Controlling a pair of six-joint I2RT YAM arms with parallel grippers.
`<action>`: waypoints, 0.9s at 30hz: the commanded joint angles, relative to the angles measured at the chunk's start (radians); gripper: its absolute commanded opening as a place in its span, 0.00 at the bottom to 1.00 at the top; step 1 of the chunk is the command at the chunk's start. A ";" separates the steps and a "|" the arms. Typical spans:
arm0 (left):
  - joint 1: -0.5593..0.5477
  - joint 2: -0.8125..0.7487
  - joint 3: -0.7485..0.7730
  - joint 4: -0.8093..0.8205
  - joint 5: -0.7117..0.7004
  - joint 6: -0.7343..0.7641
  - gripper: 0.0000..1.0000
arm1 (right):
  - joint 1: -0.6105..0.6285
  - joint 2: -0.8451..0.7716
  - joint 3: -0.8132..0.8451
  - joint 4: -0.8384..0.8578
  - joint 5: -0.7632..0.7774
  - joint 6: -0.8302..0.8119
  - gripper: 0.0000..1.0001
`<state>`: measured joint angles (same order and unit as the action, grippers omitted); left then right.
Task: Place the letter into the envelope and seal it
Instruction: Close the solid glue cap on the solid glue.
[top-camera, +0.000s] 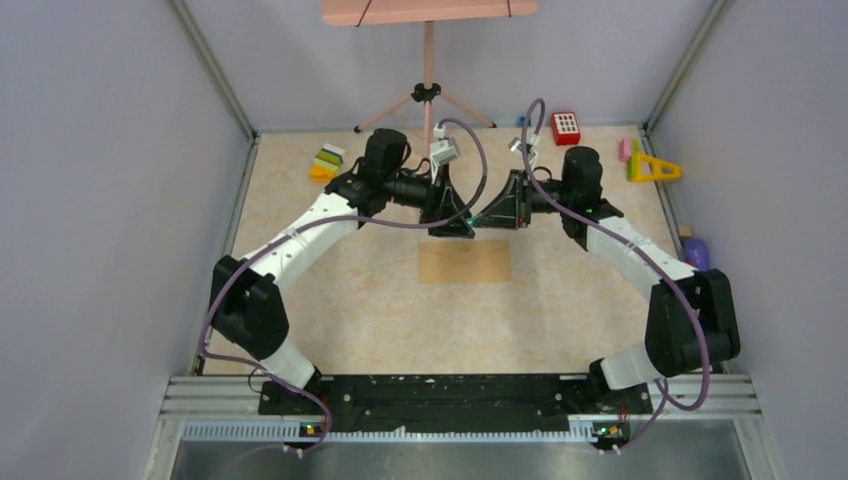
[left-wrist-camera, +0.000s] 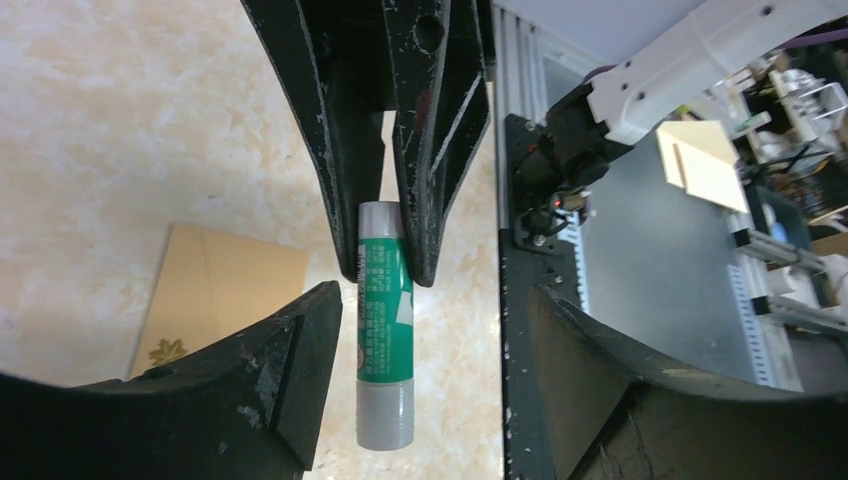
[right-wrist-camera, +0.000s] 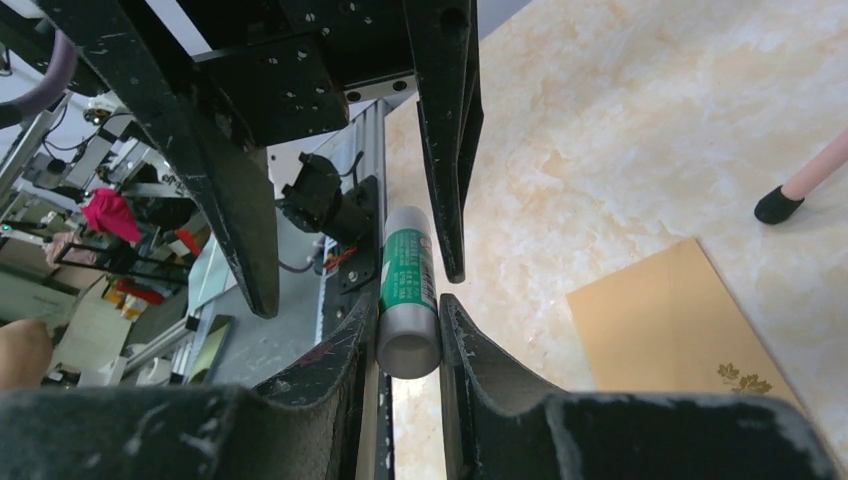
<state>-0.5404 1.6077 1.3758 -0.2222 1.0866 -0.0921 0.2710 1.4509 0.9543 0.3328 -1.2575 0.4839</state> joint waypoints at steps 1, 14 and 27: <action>-0.018 0.027 0.098 -0.210 -0.079 0.209 0.73 | 0.002 0.012 0.086 -0.195 -0.033 -0.159 0.00; -0.042 0.100 0.217 -0.460 -0.177 0.386 0.70 | 0.004 0.046 0.194 -0.556 -0.036 -0.437 0.00; -0.071 0.146 0.267 -0.524 -0.216 0.414 0.60 | 0.017 0.101 0.269 -0.769 0.002 -0.629 0.00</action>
<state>-0.5968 1.7451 1.6016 -0.7197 0.8818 0.2855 0.2760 1.5501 1.1671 -0.3935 -1.2503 -0.0723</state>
